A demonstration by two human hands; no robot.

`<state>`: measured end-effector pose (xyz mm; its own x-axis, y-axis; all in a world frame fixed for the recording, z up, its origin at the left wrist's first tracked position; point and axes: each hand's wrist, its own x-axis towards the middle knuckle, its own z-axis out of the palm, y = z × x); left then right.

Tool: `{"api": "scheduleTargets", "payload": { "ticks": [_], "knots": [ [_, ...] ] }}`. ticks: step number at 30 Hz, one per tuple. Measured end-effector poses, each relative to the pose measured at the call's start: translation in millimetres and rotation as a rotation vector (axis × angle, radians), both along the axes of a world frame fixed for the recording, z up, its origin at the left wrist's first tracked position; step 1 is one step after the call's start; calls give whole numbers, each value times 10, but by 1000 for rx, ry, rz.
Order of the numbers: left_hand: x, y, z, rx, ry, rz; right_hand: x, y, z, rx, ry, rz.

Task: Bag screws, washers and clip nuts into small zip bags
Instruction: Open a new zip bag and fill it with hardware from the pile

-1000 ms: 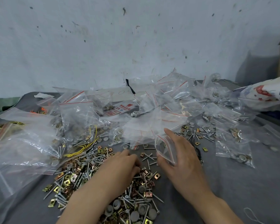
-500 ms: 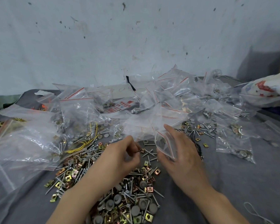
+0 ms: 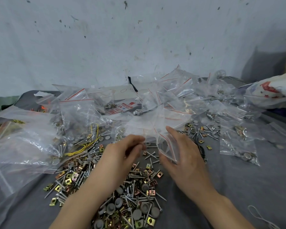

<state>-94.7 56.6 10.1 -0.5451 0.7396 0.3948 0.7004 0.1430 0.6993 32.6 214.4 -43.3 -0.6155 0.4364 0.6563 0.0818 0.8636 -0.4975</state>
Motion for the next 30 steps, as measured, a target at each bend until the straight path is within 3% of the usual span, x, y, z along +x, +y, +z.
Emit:
{"api": "scheduleTargets", "payload": {
  "ticks": [6,22,30],
  "knots": [
    [118,124,187,247,-196,-1,-9,4,-5,-6,17,-4],
    [374,274,240,72,2,-92,-10,7,15,-31,89,36],
    [325,245,266,-3,6,-103,-10,8,11,-13,83,32]
  ]
}}
